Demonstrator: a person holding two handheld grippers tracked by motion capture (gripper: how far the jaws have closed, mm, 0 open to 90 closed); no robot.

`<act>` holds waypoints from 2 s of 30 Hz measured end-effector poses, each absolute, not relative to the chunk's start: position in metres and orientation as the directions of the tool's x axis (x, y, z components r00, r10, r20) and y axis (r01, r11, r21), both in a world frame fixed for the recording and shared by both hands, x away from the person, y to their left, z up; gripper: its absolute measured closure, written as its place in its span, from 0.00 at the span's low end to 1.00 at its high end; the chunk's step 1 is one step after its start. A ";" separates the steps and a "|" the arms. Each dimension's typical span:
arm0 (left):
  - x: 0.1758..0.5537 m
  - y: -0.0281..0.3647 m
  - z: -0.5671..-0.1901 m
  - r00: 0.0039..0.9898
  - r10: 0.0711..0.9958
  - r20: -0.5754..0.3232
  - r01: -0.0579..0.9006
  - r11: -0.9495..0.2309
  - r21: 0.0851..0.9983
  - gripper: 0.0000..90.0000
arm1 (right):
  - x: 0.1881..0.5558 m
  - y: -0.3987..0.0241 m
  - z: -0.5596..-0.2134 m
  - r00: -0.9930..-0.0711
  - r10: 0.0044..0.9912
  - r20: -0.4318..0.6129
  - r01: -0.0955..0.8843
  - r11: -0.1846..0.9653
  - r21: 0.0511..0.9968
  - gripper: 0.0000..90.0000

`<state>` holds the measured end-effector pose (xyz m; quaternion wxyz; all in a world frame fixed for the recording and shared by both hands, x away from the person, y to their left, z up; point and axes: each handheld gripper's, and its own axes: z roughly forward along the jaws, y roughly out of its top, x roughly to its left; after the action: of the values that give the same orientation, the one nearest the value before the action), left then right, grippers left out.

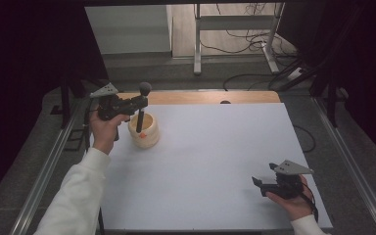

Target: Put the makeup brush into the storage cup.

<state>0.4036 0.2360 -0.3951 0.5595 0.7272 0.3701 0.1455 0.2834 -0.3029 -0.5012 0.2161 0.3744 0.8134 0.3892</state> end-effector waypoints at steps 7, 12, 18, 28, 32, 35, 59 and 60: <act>0.411 0.233 -0.395 0.682 0.702 -0.205 0.373 -0.093 0.923 0.80 | 0.284 -0.303 -0.501 -0.627 0.777 -0.059 0.442 0.417 0.794 0.19; 0.417 0.230 -0.396 0.680 0.705 -0.201 0.377 -0.101 0.921 0.80 | 0.284 -0.303 -0.502 -0.628 0.776 -0.060 0.441 0.419 0.794 0.19; 0.424 0.230 -0.394 0.667 0.716 -0.205 0.372 -0.082 0.925 0.80 | 0.284 -0.303 -0.502 -0.628 0.776 -0.059 0.441 0.418 0.794 0.19; 0.434 0.233 -0.403 0.640 0.738 -0.213 0.379 -0.062 0.923 0.79 | 0.284 -0.303 -0.502 -0.631 0.773 -0.059 0.439 0.419 0.794 0.19; 0.439 0.236 -0.409 0.632 0.744 -0.219 0.389 -0.060 0.919 0.79 | 0.284 -0.303 -0.502 -0.632 0.772 -0.060 0.440 0.422 0.793 0.19; 0.442 0.237 -0.415 0.628 0.745 -0.227 0.401 -0.059 0.914 0.79 | 0.284 -0.304 -0.503 -0.632 0.773 -0.059 0.441 0.421 0.793 0.19; 0.433 0.247 -0.448 0.609 0.759 -0.230 0.434 -0.076 0.898 0.79 | 0.284 -0.303 -0.503 -0.635 0.770 -0.063 0.439 0.427 0.790 0.19; 0.433 0.247 -0.448 0.609 0.759 -0.230 0.432 -0.074 0.899 0.79 | 0.284 -0.303 -0.503 -0.635 0.770 -0.063 0.439 0.427 0.790 0.19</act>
<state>0.4328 0.2473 -0.4478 0.5389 0.7171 0.4152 0.1514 0.2840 -0.3031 -0.5033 0.2136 0.3699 0.8173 0.3867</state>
